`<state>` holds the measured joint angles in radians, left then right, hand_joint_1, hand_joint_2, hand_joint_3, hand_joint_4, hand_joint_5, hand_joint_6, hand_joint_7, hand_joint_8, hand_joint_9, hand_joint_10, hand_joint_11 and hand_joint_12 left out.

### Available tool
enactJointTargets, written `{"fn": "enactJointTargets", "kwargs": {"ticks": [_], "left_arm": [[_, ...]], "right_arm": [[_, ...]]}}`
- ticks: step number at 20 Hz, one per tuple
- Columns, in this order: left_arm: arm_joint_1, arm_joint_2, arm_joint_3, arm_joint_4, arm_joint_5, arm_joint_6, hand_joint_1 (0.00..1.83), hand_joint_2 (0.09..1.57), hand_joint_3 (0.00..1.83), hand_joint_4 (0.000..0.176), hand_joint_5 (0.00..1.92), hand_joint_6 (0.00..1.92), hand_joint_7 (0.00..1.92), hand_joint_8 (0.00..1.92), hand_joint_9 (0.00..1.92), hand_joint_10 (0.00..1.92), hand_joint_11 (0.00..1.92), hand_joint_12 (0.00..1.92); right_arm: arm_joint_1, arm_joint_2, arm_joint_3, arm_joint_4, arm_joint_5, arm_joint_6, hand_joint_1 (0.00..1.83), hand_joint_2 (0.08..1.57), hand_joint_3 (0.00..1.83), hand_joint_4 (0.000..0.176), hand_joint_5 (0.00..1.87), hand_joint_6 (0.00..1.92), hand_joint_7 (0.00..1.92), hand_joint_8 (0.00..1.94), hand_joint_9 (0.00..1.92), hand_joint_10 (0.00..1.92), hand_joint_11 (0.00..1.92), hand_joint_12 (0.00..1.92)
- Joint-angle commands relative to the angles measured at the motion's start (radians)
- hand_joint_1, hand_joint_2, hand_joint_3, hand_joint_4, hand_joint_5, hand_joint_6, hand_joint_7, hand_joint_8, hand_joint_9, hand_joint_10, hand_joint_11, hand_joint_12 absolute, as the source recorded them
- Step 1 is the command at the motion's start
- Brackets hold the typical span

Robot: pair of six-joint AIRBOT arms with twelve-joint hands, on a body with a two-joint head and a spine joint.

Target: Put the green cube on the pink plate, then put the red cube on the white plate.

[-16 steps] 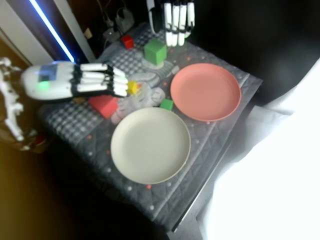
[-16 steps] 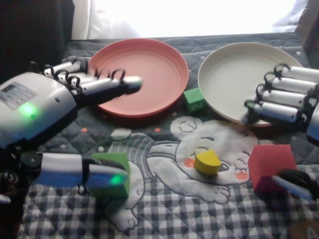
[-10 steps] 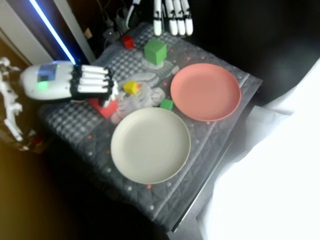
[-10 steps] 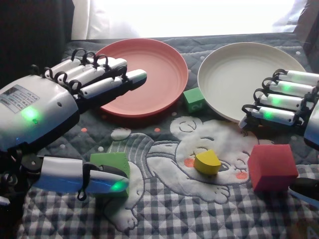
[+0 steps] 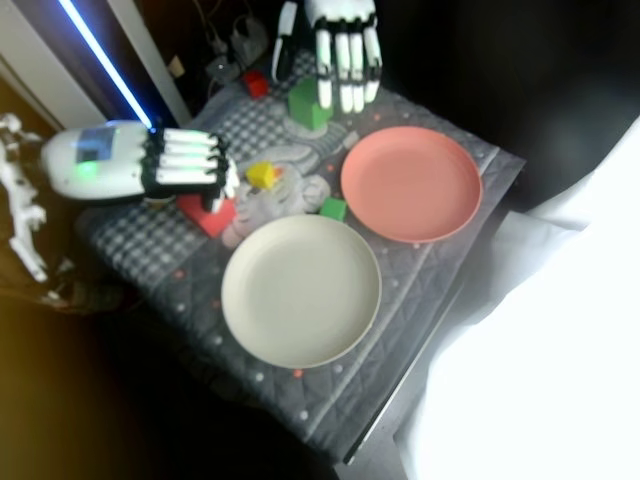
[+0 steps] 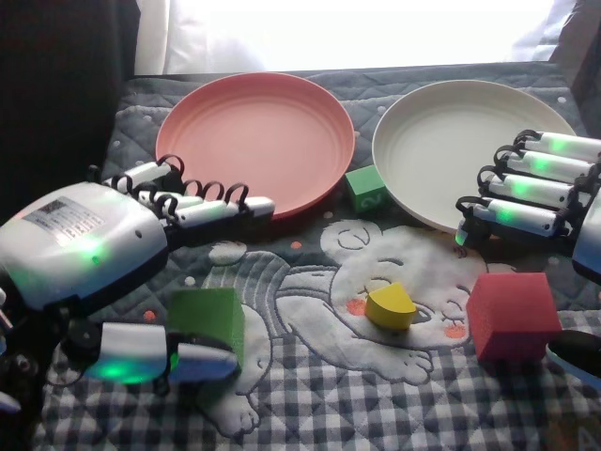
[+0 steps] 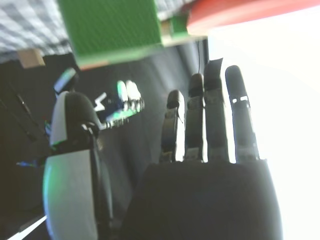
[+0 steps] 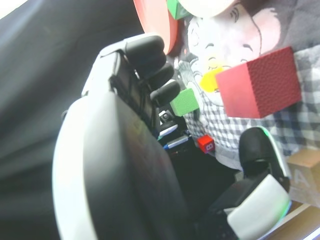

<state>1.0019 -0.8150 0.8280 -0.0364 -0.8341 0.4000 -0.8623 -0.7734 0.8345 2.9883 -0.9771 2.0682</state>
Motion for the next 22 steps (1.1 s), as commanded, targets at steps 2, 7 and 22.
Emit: {"fn": "enactJointTargets", "kwargs": {"ticks": [2, 7, 22], "left_arm": [[0.007, -0.005, 0.002, 0.007, -0.105, -0.002, 0.51, 0.97, 0.0, 0.033, 0.27, 0.0, 0.45, 0.02, 0.53, 0.06, 0.07, 1.34], [0.025, -0.03, 0.018, 0.011, -0.068, -0.002, 0.45, 0.97, 0.0, 0.036, 0.27, 0.0, 0.43, 0.01, 0.48, 0.05, 0.0, 1.4], [0.022, -0.089, 0.089, -0.009, -0.045, -0.002, 1.22, 1.34, 0.0, 0.0, 0.51, 1.53, 0.6, 1.59, 0.55, 1.67, 0.33, 1.68]], "right_arm": [[0.015, -0.002, 0.002, 0.021, -0.12, 0.001, 1.01, 0.38, 0.99, 0.0, 0.17, 1.11, 0.18, 1.15, 0.11, 1.41, 0.16, 1.84], [0.016, -0.004, 0.006, 0.021, -0.12, 0.001, 0.99, 0.39, 1.0, 0.0, 0.19, 1.04, 0.2, 1.08, 0.13, 1.36, 0.18, 1.78], [0.018, -0.006, 0.007, 0.021, -0.12, 0.001, 1.02, 0.58, 0.77, 0.0, 0.23, 0.95, 0.24, 0.96, 0.13, 1.27, 0.05, 1.89]]}}
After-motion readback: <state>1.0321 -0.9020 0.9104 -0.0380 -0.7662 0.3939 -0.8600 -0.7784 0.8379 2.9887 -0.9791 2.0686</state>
